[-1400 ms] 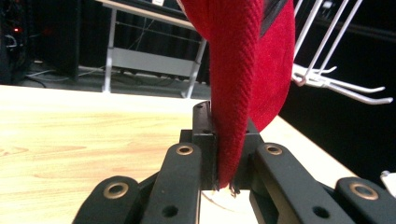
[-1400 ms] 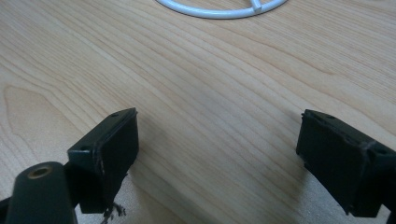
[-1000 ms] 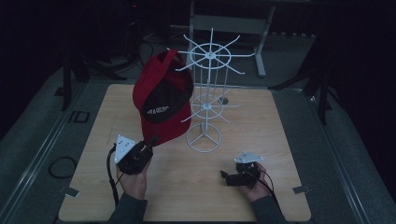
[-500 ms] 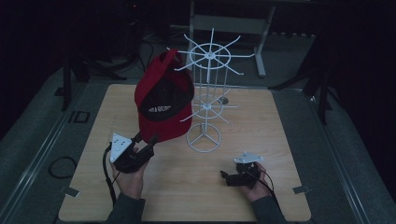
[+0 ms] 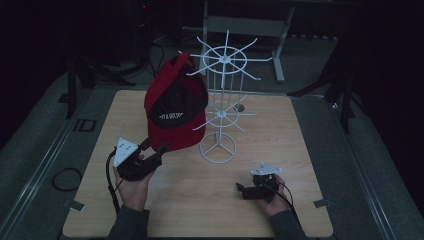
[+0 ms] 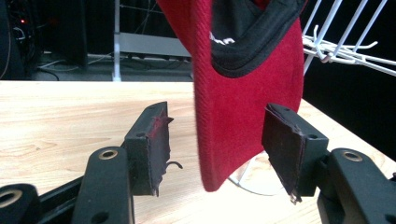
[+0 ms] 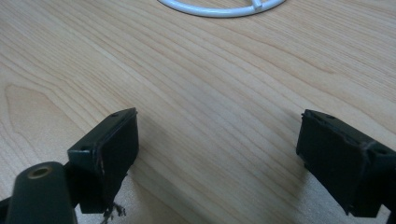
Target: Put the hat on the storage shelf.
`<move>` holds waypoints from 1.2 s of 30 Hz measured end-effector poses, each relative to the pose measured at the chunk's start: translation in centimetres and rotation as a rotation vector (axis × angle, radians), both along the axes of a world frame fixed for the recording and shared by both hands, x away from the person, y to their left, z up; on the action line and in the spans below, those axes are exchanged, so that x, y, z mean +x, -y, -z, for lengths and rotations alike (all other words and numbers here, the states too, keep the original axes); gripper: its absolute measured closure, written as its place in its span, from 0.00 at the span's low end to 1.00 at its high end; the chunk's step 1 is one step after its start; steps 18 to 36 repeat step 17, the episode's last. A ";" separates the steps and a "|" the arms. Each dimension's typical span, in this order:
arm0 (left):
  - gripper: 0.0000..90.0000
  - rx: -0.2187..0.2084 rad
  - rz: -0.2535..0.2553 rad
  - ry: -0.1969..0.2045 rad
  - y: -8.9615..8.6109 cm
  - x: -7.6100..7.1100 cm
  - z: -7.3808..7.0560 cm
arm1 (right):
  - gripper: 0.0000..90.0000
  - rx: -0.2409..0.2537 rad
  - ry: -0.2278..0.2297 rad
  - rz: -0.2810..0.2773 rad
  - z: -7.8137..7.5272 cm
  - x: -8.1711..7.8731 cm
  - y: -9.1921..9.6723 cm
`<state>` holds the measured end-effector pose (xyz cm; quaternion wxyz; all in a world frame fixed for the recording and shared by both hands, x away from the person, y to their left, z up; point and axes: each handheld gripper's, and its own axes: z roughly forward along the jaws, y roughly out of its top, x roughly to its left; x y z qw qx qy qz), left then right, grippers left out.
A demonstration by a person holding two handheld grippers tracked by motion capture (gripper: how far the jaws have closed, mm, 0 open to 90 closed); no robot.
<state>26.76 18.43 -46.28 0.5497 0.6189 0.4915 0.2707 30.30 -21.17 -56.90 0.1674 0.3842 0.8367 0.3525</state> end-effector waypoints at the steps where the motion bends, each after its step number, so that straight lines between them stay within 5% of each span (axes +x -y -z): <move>1: 0.47 0.001 0.009 -0.003 -0.2 0.1 -0.1 | 0.14 0.000 -0.001 0.001 0.0 0.0 0.0; 7: 0.45 0.003 0.054 -0.038 -1.0 0.5 -0.4 | 0.14 0.001 -0.001 0.001 0.0 0.0 0.0; 17: 0.45 -0.001 0.032 -0.026 -2.8 0.3 -1.2 | 0.14 0.000 -0.001 0.001 0.0 0.0 0.0; 36: 0.45 -0.001 0.032 -0.026 -2.8 0.3 -1.2 | 0.14 0.000 -0.001 0.001 0.0 0.0 0.0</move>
